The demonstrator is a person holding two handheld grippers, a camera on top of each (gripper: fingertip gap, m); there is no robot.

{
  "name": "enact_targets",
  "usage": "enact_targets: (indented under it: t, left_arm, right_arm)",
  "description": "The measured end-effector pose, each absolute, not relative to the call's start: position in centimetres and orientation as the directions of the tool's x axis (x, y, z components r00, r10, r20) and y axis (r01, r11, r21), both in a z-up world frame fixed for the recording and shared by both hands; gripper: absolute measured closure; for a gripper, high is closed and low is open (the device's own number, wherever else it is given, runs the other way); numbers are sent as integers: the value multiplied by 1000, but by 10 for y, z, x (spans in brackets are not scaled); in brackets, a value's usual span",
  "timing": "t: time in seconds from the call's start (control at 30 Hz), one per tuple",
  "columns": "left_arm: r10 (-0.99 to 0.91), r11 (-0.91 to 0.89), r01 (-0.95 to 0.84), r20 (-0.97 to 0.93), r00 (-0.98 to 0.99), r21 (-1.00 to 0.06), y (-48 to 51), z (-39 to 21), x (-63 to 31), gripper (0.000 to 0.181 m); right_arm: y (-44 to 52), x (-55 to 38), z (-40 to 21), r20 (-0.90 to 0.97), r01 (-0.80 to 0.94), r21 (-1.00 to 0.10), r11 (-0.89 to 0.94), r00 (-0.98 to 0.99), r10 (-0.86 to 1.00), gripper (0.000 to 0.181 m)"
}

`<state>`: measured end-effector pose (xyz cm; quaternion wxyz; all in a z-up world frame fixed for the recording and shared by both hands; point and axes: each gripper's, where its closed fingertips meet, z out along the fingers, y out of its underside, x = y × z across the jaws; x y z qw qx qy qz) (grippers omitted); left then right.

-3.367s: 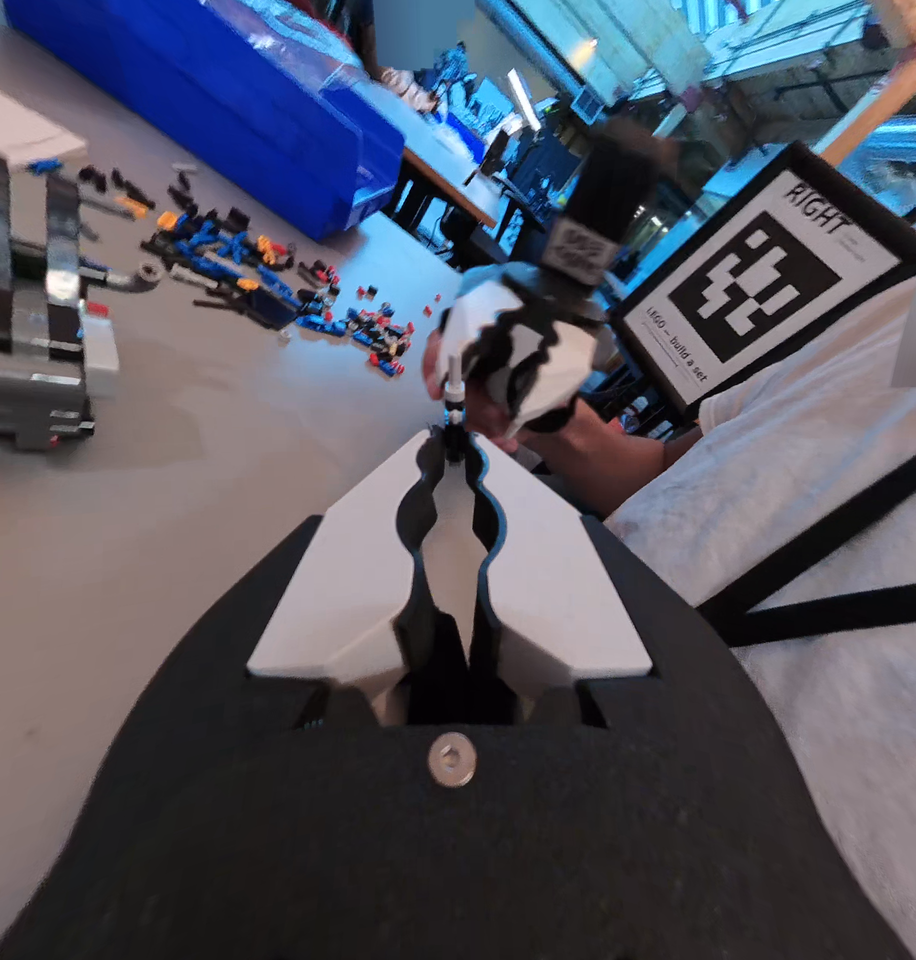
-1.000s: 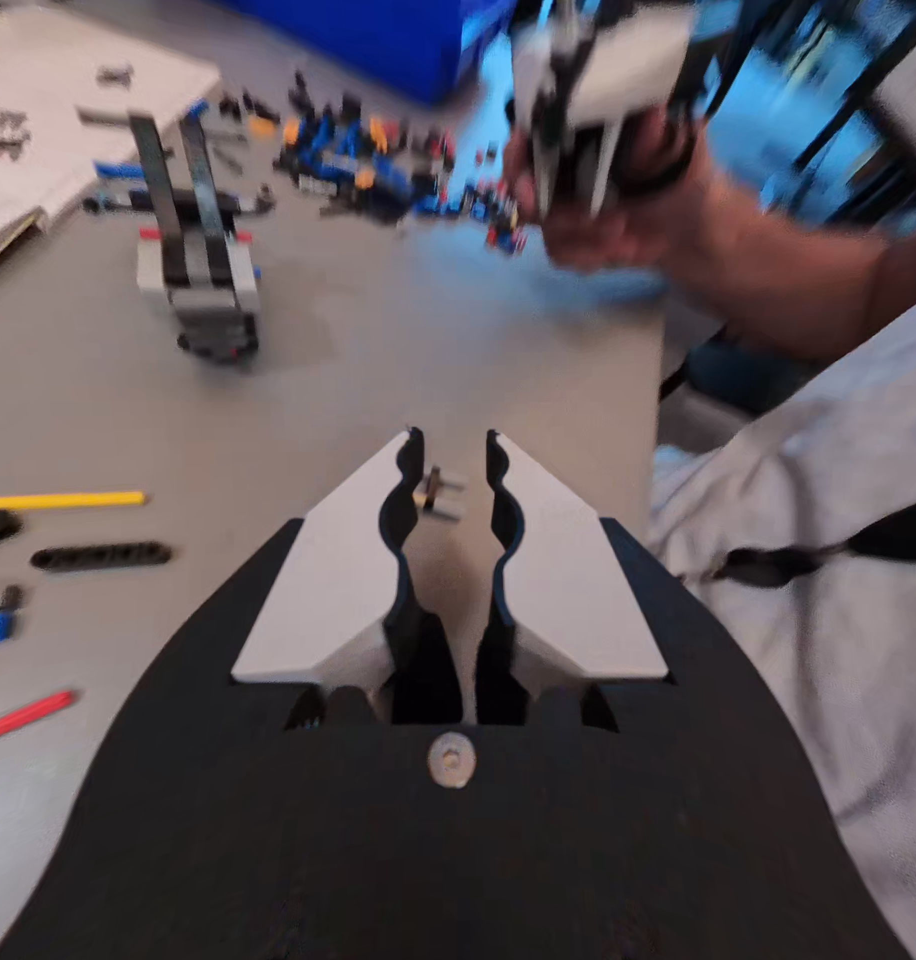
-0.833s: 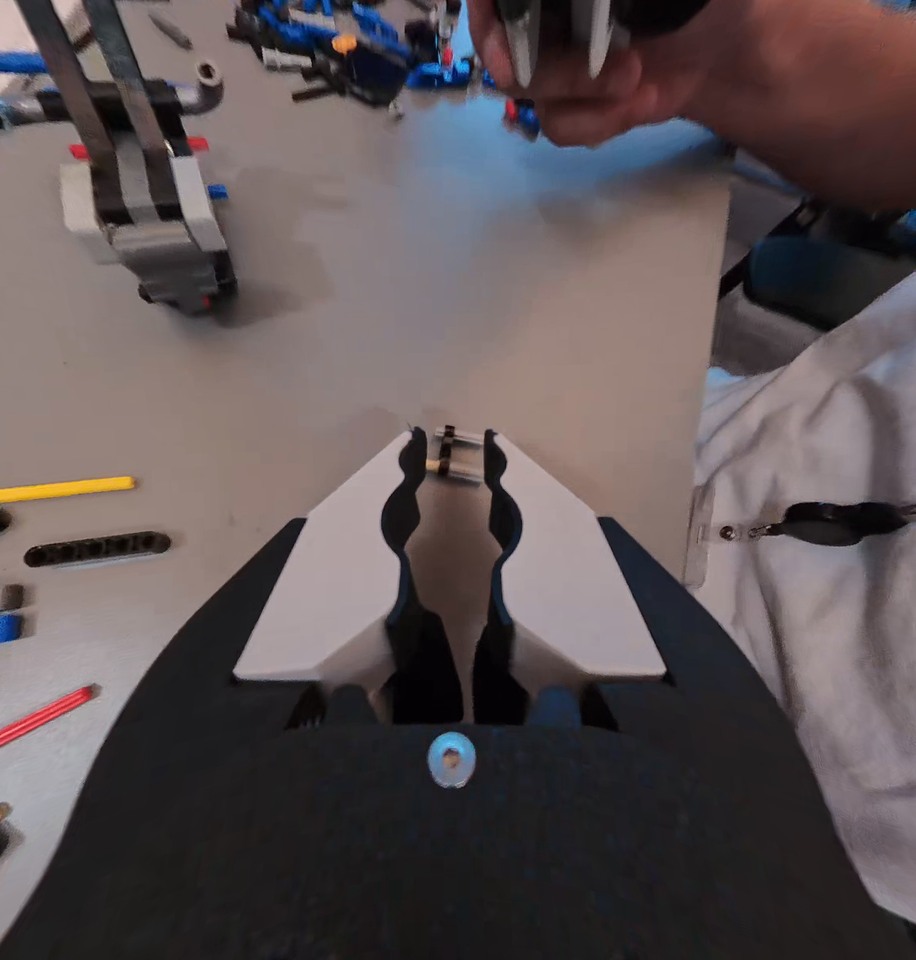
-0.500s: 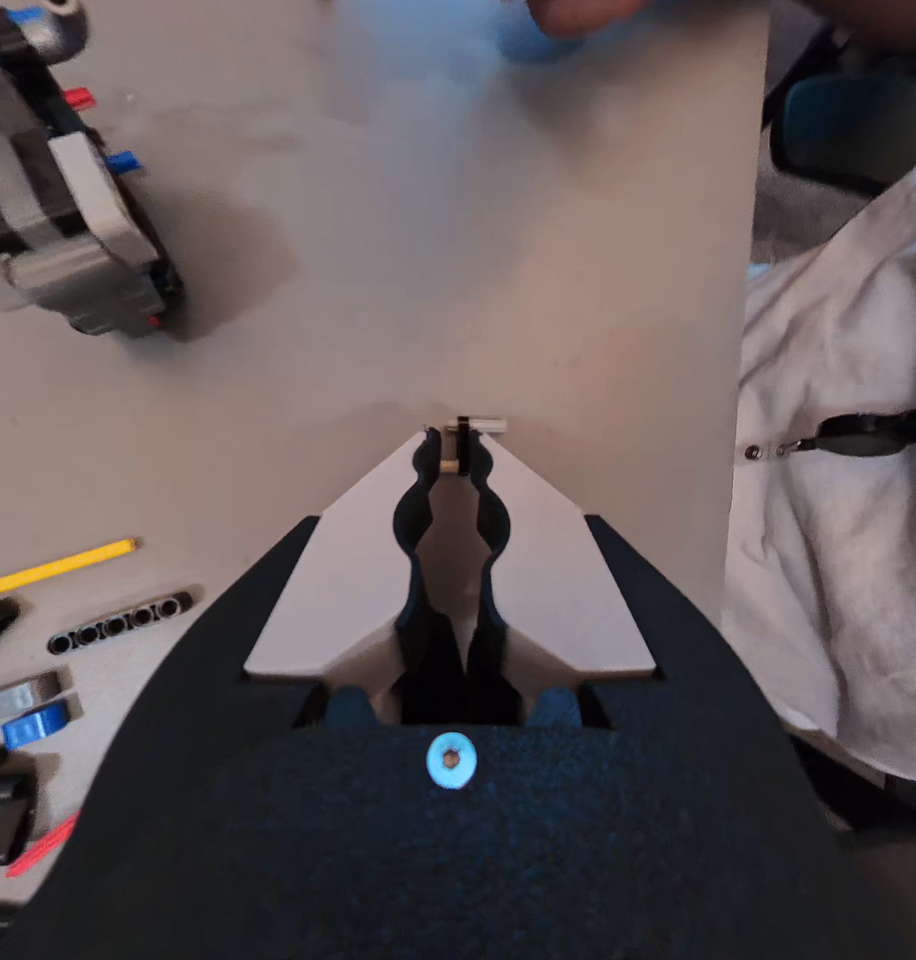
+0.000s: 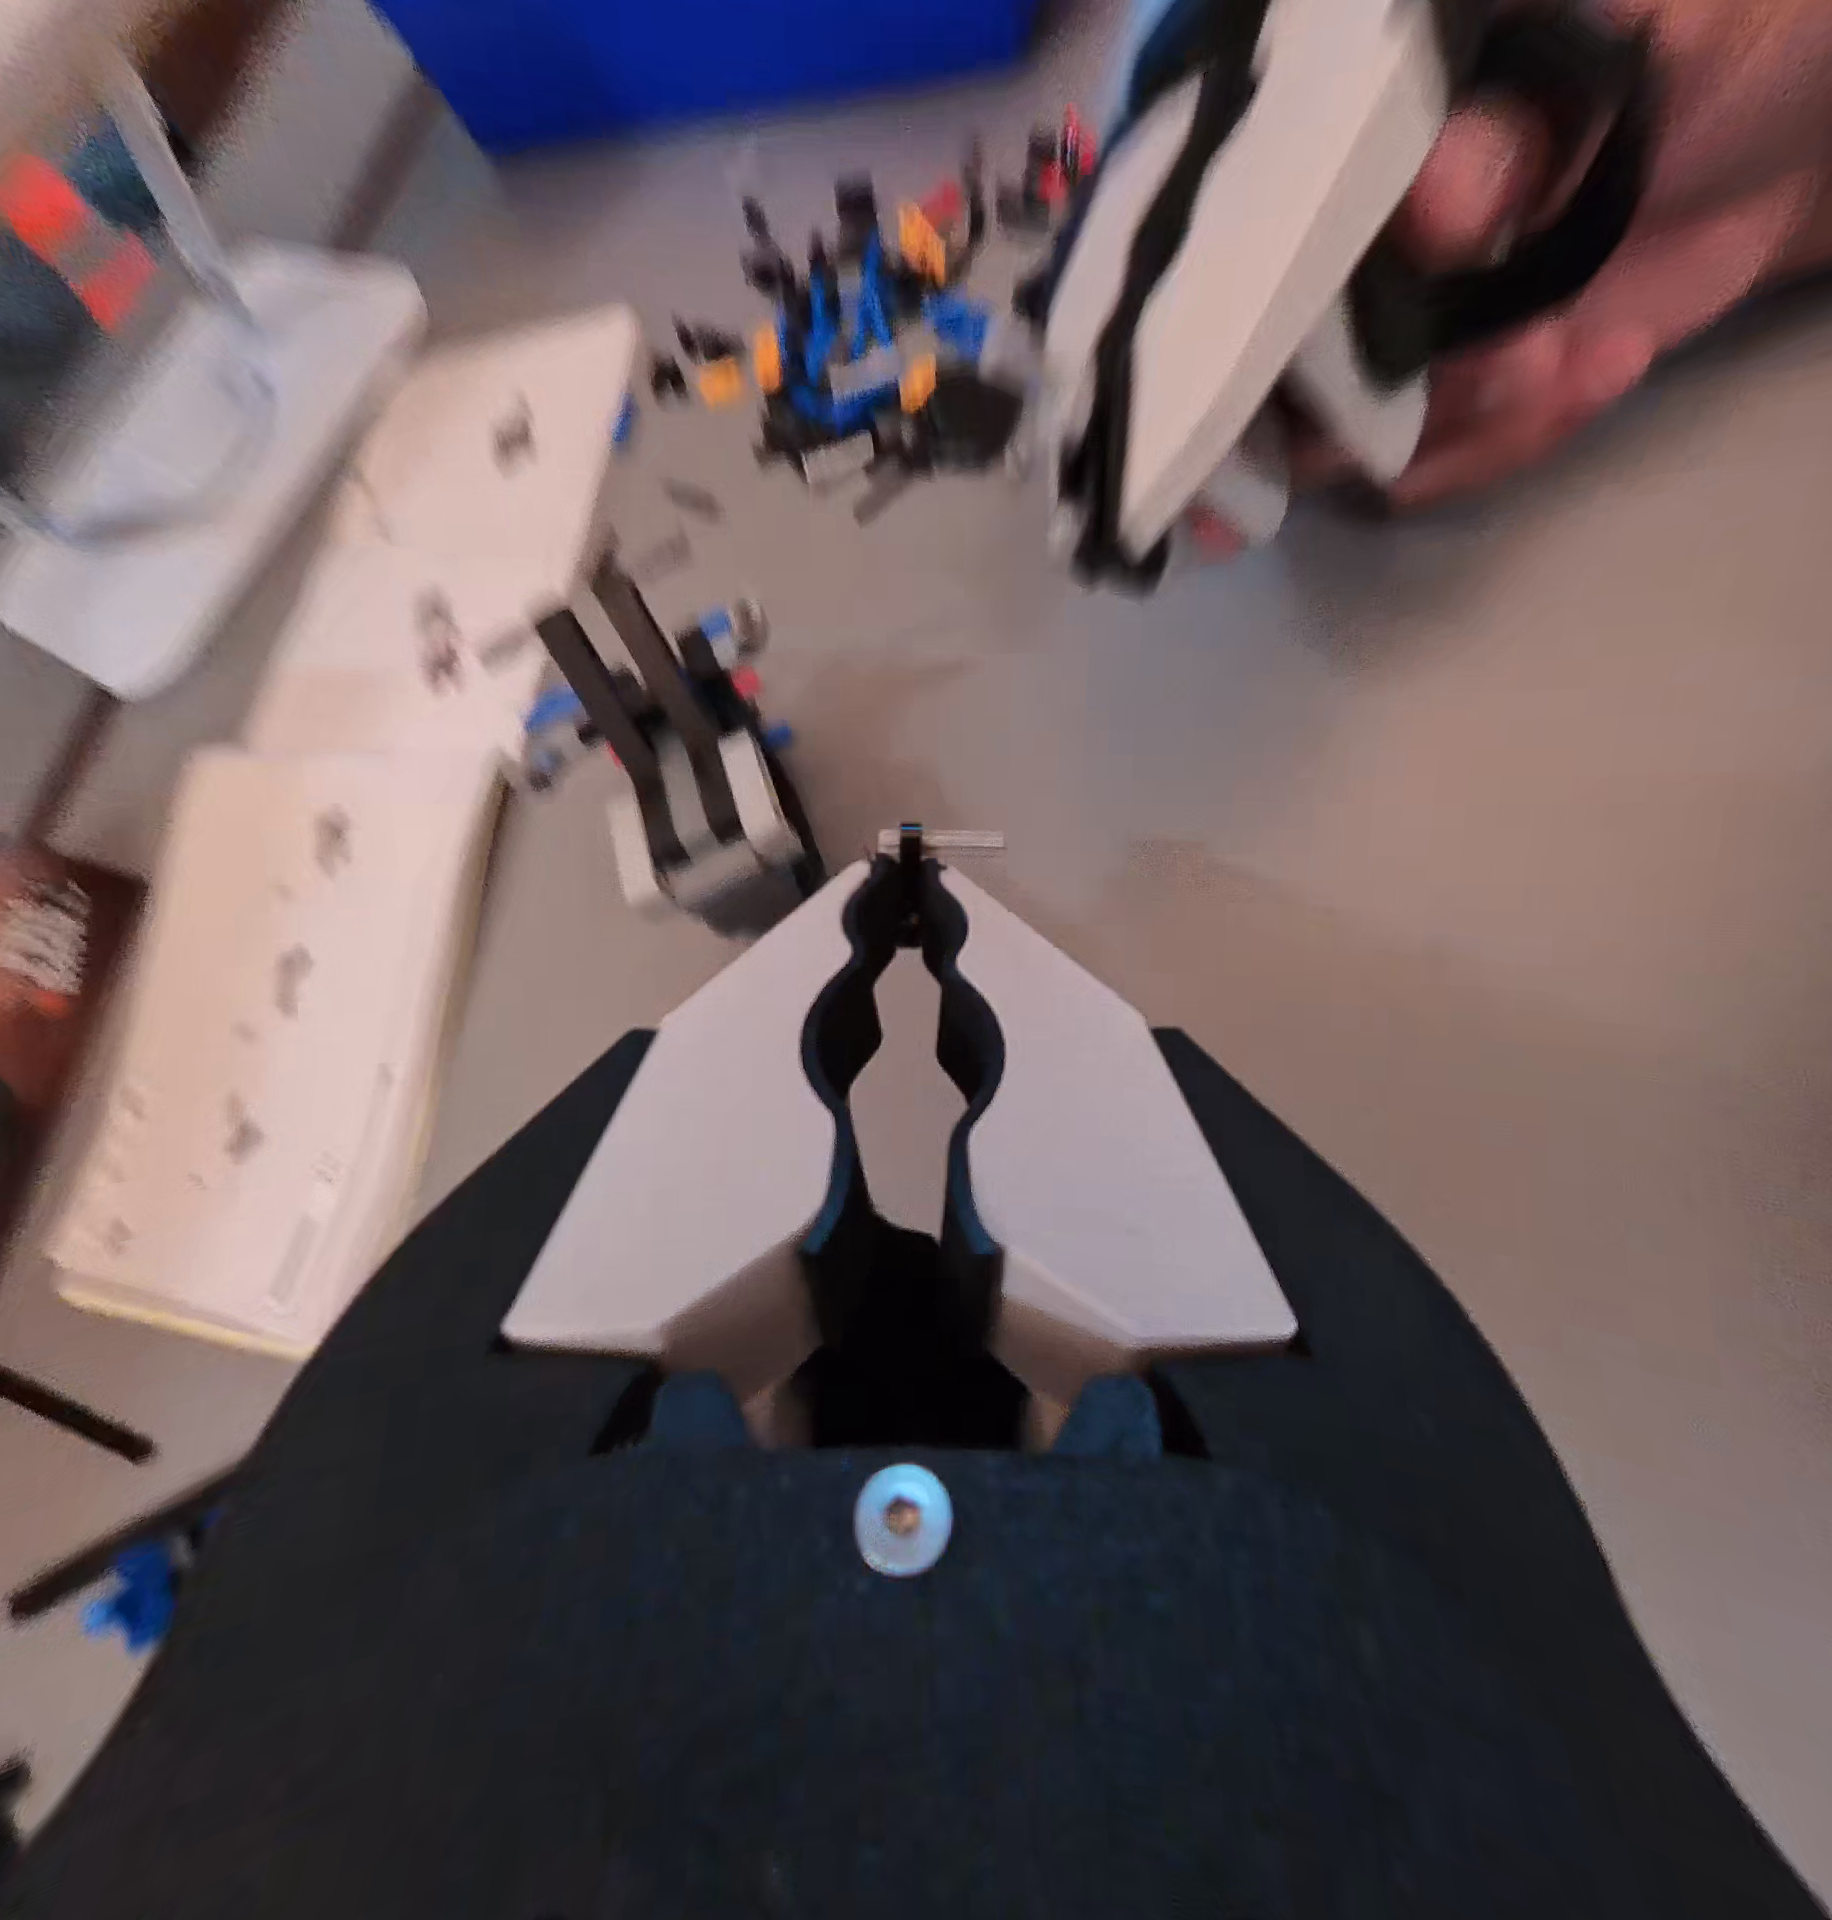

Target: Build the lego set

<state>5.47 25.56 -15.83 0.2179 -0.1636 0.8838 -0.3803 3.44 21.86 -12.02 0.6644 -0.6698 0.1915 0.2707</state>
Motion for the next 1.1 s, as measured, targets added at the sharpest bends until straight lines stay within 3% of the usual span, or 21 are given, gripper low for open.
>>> enact_targets:
  t: [0.03, 0.37, 0.77, 1.1]
  left_arm:
    - [-443, 635, -61, -298, -845, -770, 249, -145, 57, 180]
    - [-385, 650, 127, -469, -795, -749, 223, -117, 62, 180]
    - [-400, 658, 138, -499, -769, -740, 220, -115, 58, 180]
    - [-357, 733, 220, -639, -682, -644, 218, -115, 58, 179]
  right_arm:
    - [220, 37, -122, -632, -632, -774, -29, 770, 85, 175]
    - [222, 37, -127, -604, -604, -797, 5, 797, 1, 175]
    - [224, 37, -126, -605, -605, -796, 16, 796, 9, 175]
    - [222, 38, -126, -620, -621, -784, 21, 784, 12, 175]
